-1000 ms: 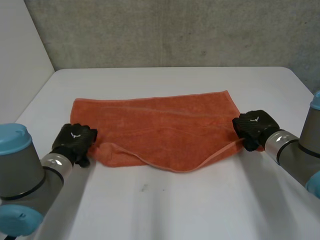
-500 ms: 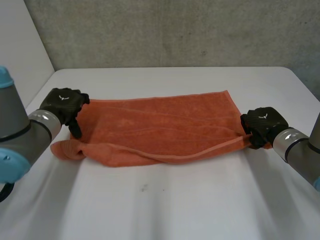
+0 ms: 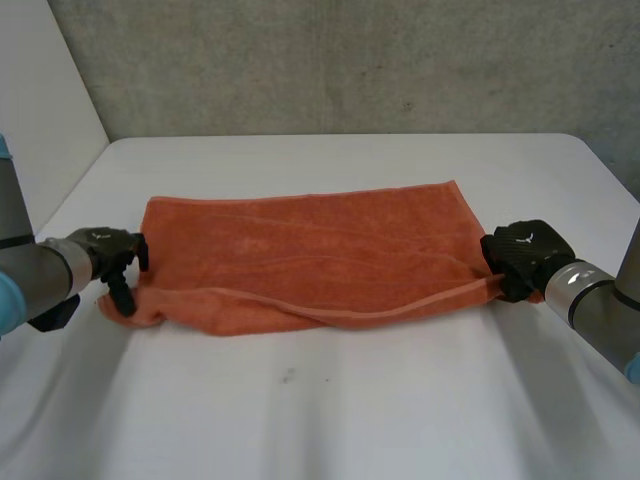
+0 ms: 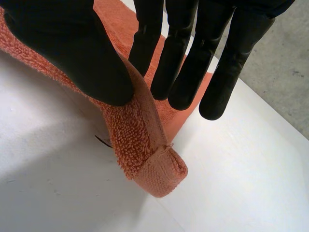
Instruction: Fold the laundry
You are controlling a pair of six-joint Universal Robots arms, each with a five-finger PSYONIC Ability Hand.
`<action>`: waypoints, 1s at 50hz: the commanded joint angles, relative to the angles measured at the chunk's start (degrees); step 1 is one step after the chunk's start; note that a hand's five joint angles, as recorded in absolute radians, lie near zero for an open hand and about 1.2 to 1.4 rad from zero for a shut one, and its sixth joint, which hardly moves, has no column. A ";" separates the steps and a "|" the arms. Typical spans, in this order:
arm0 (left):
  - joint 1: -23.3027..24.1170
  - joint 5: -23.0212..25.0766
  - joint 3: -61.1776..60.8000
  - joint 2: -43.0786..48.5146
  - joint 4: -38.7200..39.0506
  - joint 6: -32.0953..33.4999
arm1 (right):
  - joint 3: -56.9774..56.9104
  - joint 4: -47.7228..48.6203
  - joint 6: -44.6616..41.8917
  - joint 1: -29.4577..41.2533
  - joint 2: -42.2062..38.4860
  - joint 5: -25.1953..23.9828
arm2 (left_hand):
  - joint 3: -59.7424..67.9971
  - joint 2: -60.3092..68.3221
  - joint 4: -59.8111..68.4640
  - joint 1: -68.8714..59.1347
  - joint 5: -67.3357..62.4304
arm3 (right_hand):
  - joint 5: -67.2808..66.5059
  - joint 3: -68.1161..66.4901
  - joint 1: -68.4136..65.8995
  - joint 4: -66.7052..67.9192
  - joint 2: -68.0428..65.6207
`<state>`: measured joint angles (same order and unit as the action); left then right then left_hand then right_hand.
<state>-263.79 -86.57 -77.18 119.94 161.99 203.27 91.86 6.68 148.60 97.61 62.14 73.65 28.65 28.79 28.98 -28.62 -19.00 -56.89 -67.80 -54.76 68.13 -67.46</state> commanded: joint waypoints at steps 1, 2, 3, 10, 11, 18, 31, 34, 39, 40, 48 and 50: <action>-0.94 0.17 -0.69 0.73 -1.24 0.20 | -0.02 0.00 -0.32 -0.06 -0.35 0.00 | 5.28 5.14 4.95 -5.31 -4.93 | -13.11 -12.20 -25.24 11.87 -12.54; -1.11 0.17 -0.95 0.90 -1.24 0.20 | -0.01 0.00 -0.32 -0.06 -0.35 0.00 | 5.45 5.30 5.12 -5.48 -5.10 | -13.11 -12.20 -25.24 11.87 -12.54; -1.29 0.17 -1.21 1.08 -1.24 0.28 | -0.01 0.00 -0.32 -0.06 -0.35 0.00 | 5.62 5.47 5.29 -5.65 -5.26 | -13.11 -12.20 -25.24 11.87 -12.54; -1.73 0.35 -2.53 0.99 -1.15 0.02 | -0.19 0.00 -0.32 -0.23 -0.35 0.00 | 14.86 14.71 14.52 -14.88 -14.50 | -13.11 -12.20 -25.24 11.87 -12.54; -1.73 0.35 -2.62 0.91 -1.15 0.02 | -0.19 0.00 -0.32 -0.32 -0.35 0.00 | 17.04 16.89 16.70 -17.06 -16.68 | -13.11 -12.20 -25.24 11.87 -12.54; -1.64 0.17 -3.41 -0.24 -0.89 -0.07 | -0.28 -0.09 -0.32 -0.41 -0.27 0.09 | 41.24 41.10 40.91 -41.27 -40.89 | -13.11 -12.20 -25.24 11.87 -12.54; -0.76 0.35 -6.57 -19.47 2.72 -0.07 | -8.79 -16.06 -4.18 -4.53 15.81 0.79 | 51.35 51.21 51.02 -51.38 -51.00 | -13.11 -12.20 -25.24 11.87 -12.54; -0.59 0.35 -7.89 -25.77 2.80 0.37 | -11.69 -22.91 -6.82 -5.85 18.18 0.53 | 51.35 51.21 51.02 -51.38 -51.00 | -13.11 -12.20 -25.24 11.87 -12.54; -0.41 0.43 -10.00 -32.22 2.72 1.34 | -14.16 -37.69 -15.78 -6.21 23.20 0.61 | 51.35 51.21 51.02 -51.38 -51.00 | -13.11 -12.20 -25.24 11.87 -12.54; -0.15 0.61 -11.14 -33.71 2.72 2.30 | -13.73 -40.40 -18.84 -6.03 23.64 0.88 | 51.35 51.21 51.02 -51.38 -51.00 | -13.11 -12.20 -25.24 11.87 -12.54; 0.38 2.72 -17.55 -31.37 3.94 10.38 | -12.06 -40.96 -23.70 -5.42 20.75 1.32 | 51.35 51.21 51.02 -51.38 -51.00 | -13.11 -12.20 -25.24 11.87 -12.54; 0.47 2.46 -18.52 -27.07 5.43 11.53 | -12.06 -40.60 -23.79 -5.24 19.33 1.41 | 51.35 51.21 51.02 -51.38 -51.00 | -13.11 -12.20 -25.24 11.87 -12.54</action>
<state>-263.77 -84.84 -90.93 85.78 165.01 209.03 78.63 -34.68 127.12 91.60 85.35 74.67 68.11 68.68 68.78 -64.87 -55.65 -56.89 -67.81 -54.76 68.37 -67.46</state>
